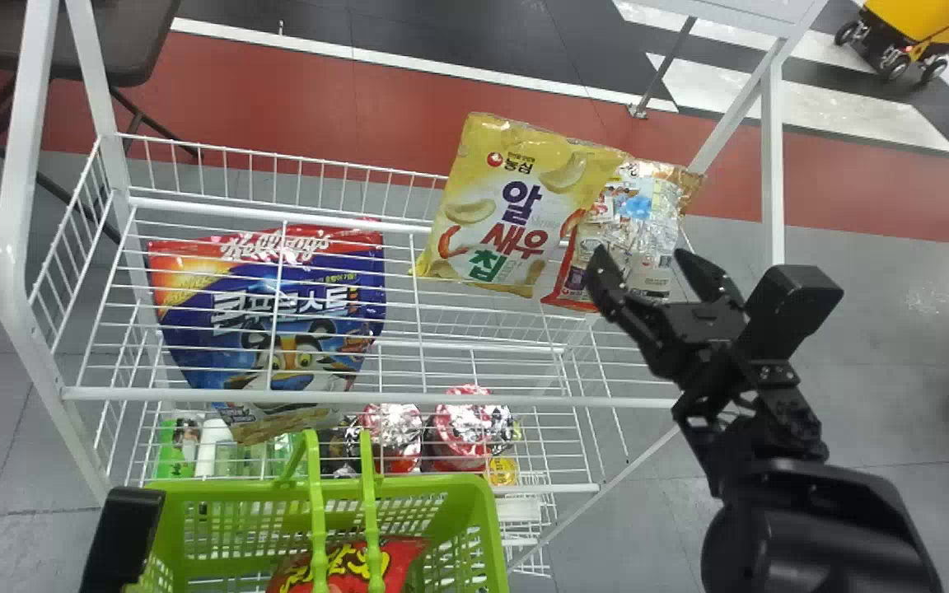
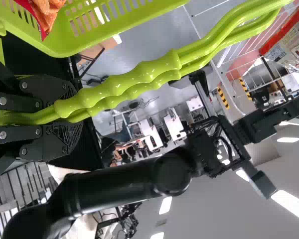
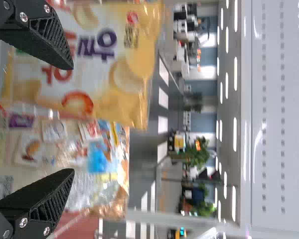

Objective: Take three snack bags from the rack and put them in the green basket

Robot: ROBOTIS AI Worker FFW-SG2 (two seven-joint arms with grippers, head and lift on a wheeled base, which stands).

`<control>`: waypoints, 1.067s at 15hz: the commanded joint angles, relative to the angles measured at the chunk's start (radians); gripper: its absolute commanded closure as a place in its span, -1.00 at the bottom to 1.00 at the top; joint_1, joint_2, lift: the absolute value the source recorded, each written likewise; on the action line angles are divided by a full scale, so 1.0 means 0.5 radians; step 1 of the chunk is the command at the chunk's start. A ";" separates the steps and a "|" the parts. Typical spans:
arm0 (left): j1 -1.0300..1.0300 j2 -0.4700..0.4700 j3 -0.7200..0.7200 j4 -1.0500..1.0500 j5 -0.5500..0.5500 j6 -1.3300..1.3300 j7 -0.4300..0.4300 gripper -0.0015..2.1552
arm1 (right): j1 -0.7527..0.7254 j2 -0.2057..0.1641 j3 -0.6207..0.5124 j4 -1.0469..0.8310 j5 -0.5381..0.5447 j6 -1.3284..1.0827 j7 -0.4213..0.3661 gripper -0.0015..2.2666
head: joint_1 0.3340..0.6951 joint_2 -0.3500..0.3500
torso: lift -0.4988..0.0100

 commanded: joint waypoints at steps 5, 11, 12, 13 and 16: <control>0.000 0.008 0.004 -0.010 -0.004 0.006 0.000 0.71 | -0.401 -0.026 -0.041 0.454 0.249 0.089 -0.008 -0.93 | 1.00 -1.00 | 0.91; 0.000 0.027 0.020 -0.004 0.008 0.000 0.000 0.71 | -0.524 -0.069 -0.032 0.740 0.268 0.175 0.063 0.61 | 1.00 -1.00 | 0.91; 0.000 0.027 0.020 -0.004 0.008 0.000 0.000 0.71 | -0.512 -0.069 -0.041 0.734 0.261 0.168 0.066 0.79 | 1.00 -1.00 | 0.91; 0.000 0.027 0.020 -0.004 0.008 0.000 0.000 0.71 | -0.490 -0.069 -0.041 0.712 0.243 0.132 0.066 0.81 | 1.00 -1.00 | 0.91; 0.000 0.024 0.020 -0.004 0.008 0.000 0.003 0.71 | -0.408 -0.029 -0.057 0.605 0.222 0.070 0.023 0.83 | 1.00 -1.00 | 0.91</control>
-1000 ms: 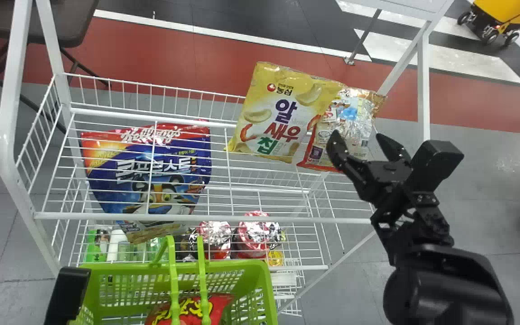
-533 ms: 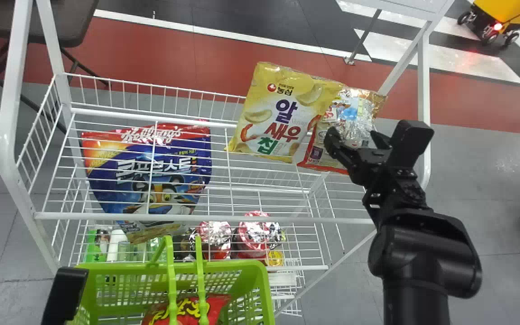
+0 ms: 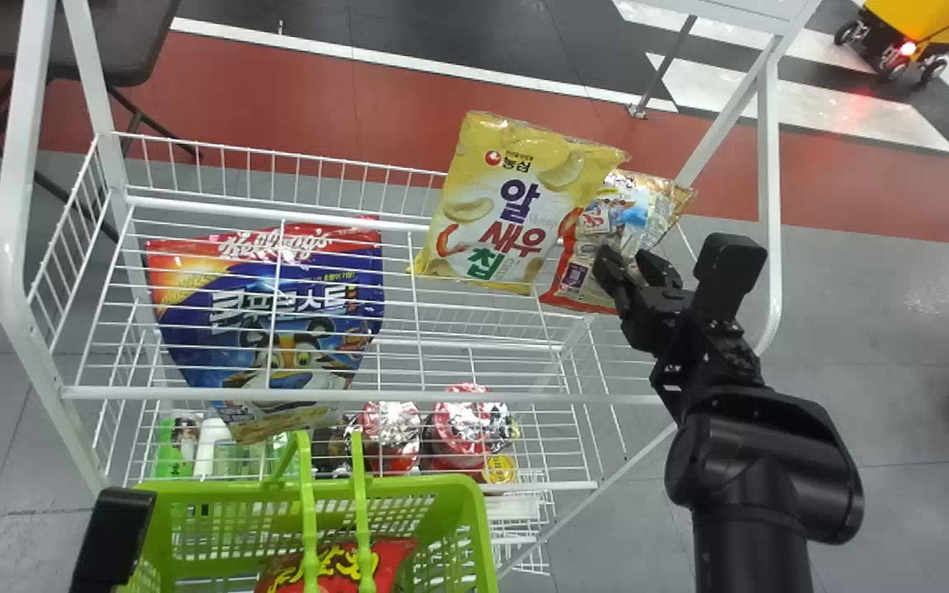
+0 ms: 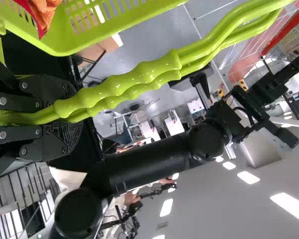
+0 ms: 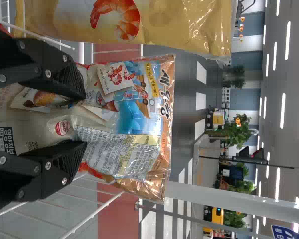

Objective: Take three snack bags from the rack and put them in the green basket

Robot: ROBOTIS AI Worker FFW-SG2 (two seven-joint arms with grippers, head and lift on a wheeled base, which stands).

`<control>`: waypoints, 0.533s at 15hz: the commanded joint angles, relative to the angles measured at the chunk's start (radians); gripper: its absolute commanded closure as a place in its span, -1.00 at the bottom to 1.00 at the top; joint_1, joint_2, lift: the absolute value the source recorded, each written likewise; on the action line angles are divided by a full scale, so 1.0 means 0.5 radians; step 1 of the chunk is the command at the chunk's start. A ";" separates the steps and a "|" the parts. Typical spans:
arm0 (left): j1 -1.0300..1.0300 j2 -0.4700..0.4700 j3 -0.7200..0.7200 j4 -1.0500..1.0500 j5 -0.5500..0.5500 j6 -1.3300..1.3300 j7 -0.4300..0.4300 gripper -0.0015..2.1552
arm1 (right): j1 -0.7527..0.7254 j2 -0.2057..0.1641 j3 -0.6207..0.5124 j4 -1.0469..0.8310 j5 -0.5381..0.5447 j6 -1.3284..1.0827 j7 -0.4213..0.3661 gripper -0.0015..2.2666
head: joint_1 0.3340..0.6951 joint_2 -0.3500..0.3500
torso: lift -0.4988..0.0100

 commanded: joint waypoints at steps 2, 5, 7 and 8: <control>-0.003 -0.002 -0.003 0.000 -0.003 -0.002 0.002 0.71 | 0.088 0.033 -0.023 -0.123 -0.075 -0.050 -0.062 0.83 | 1.00 -1.00 | 0.91; -0.003 -0.002 -0.006 -0.003 -0.003 -0.002 0.002 0.71 | 0.174 0.042 -0.038 -0.209 -0.146 -0.111 -0.126 0.83 | 1.00 -1.00 | 0.91; 0.000 -0.002 -0.009 -0.006 -0.003 -0.002 0.002 0.71 | 0.217 0.048 -0.045 -0.267 -0.198 -0.148 -0.148 0.83 | 1.00 -1.00 | 0.91; 0.003 -0.002 -0.009 -0.009 -0.003 -0.002 0.002 0.71 | 0.253 0.048 -0.048 -0.320 -0.250 -0.173 -0.154 0.83 | 1.00 -1.00 | 0.91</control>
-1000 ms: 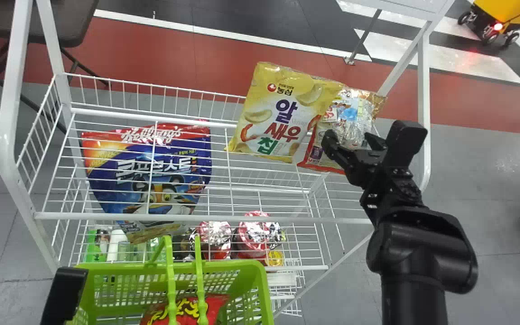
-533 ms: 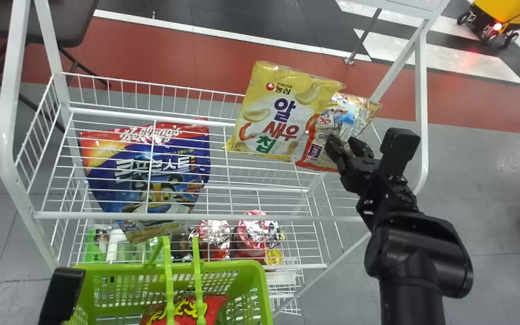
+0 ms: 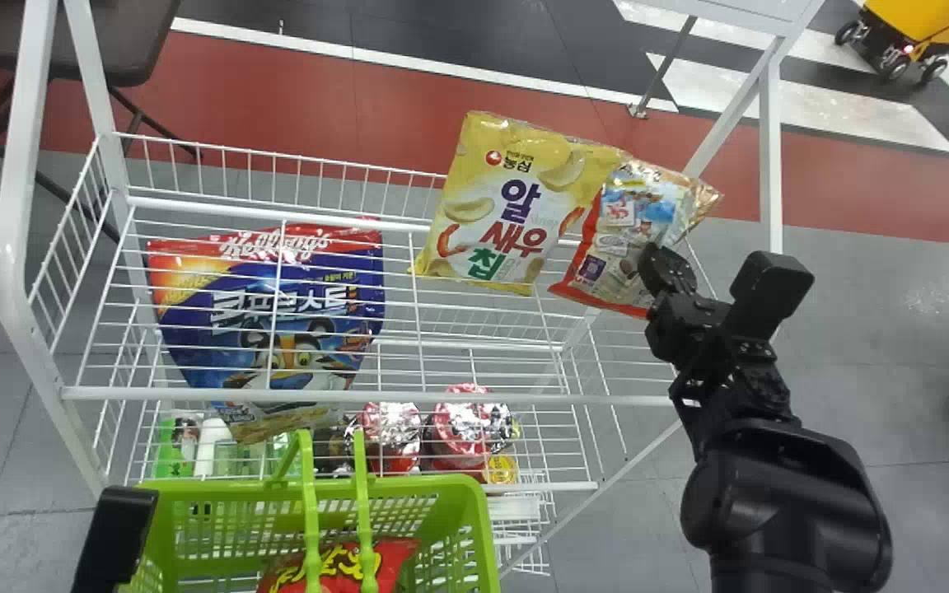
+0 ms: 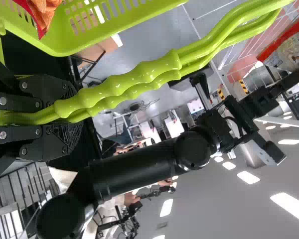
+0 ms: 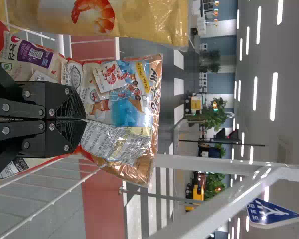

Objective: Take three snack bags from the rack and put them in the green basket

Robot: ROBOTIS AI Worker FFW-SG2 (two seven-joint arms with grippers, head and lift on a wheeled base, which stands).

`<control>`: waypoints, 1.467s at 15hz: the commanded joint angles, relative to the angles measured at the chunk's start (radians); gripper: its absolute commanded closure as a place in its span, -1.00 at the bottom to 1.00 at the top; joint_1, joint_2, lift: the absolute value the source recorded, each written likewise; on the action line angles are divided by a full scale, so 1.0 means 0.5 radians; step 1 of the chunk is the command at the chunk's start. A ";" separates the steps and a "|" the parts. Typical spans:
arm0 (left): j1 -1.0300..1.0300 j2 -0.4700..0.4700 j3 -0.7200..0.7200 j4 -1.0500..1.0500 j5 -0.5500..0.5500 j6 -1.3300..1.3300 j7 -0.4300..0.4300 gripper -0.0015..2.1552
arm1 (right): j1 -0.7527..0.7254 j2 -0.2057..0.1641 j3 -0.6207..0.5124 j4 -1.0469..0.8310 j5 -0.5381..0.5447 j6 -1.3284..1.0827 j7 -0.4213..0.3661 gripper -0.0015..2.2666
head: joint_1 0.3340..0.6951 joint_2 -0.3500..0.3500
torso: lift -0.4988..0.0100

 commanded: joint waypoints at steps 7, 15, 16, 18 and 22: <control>0.007 0.003 -0.001 -0.026 -0.003 0.006 0.000 0.71 | 0.295 0.007 -0.084 -0.388 -0.306 -0.145 -0.007 0.83 | 1.00 -1.00 | 0.91; 0.007 -0.006 0.020 -0.032 -0.003 0.006 -0.003 0.71 | 0.991 0.007 -0.077 -1.079 -0.776 -0.230 0.147 0.83 | 1.00 -1.00 | 0.91; 0.007 -0.012 0.020 -0.032 -0.003 0.006 0.000 0.71 | 1.049 0.007 -0.044 -1.115 -0.800 -0.114 0.202 0.83 | 1.00 -1.00 | 0.91; 0.004 -0.015 0.020 -0.032 -0.003 0.006 0.000 0.71 | 1.095 0.007 -0.037 -1.134 -0.892 0.181 0.312 0.83 | 1.00 -1.00 | 0.91; 0.004 -0.021 0.017 -0.032 -0.006 0.006 0.000 0.71 | 1.212 0.007 0.214 -1.103 -0.849 0.334 0.383 0.83 | 1.00 -1.00 | 0.91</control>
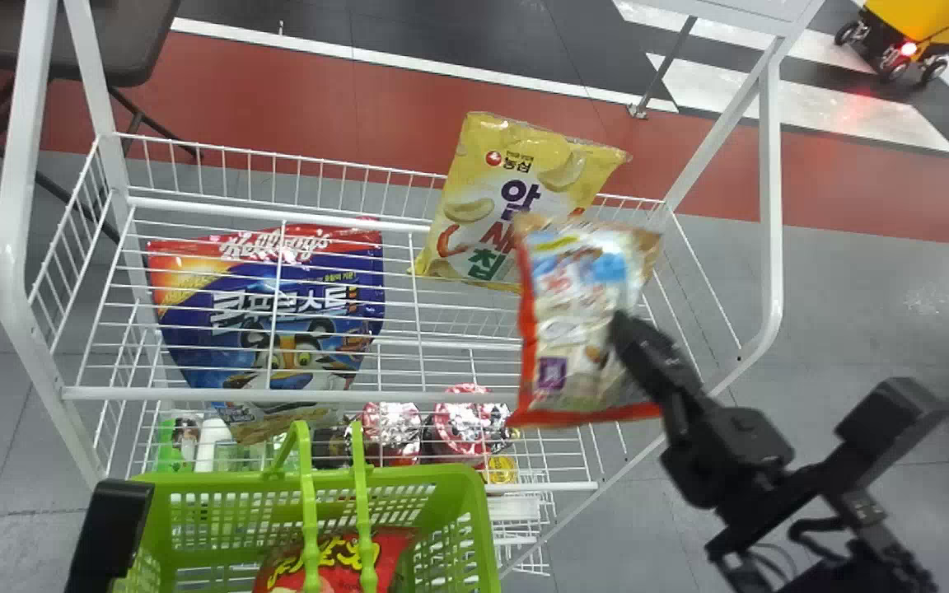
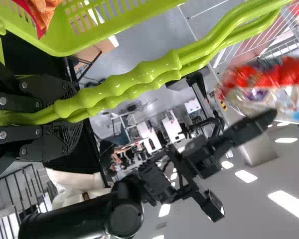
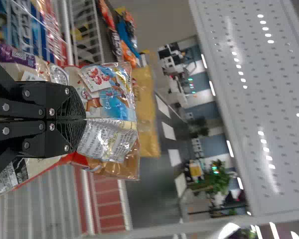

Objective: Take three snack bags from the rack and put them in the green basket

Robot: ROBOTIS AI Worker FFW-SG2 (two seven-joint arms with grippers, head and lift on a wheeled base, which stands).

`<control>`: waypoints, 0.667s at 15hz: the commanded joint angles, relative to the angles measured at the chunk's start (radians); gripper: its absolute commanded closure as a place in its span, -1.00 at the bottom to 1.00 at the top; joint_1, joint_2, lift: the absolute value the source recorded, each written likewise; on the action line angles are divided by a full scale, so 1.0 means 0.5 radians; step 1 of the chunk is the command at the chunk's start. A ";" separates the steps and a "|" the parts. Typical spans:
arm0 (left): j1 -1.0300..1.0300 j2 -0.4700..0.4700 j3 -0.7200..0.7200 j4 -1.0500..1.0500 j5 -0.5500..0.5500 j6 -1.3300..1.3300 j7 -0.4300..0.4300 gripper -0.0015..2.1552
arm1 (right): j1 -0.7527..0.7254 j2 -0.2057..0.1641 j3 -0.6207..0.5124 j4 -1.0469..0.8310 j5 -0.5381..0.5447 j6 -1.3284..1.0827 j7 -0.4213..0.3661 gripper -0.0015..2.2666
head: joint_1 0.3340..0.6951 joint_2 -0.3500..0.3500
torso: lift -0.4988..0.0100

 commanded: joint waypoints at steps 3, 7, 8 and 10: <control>0.002 -0.012 -0.007 0.000 0.000 -0.006 0.000 0.71 | 0.130 -0.021 0.337 0.005 0.083 0.025 0.011 0.83 | 1.00 -1.00 | 0.91; 0.005 -0.012 -0.003 0.000 -0.003 -0.025 0.012 0.71 | 0.232 -0.074 0.545 -0.007 0.215 0.178 -0.004 0.83 | 1.00 -1.00 | 0.91; 0.005 -0.012 -0.003 -0.003 -0.006 -0.025 0.015 0.71 | 0.259 -0.086 0.570 -0.028 0.246 0.270 -0.004 0.83 | 1.00 -1.00 | 0.91; 0.005 -0.012 -0.007 -0.006 -0.009 -0.025 0.018 0.71 | 0.314 -0.107 0.576 -0.102 0.255 0.509 -0.004 0.83 | 1.00 -1.00 | 0.91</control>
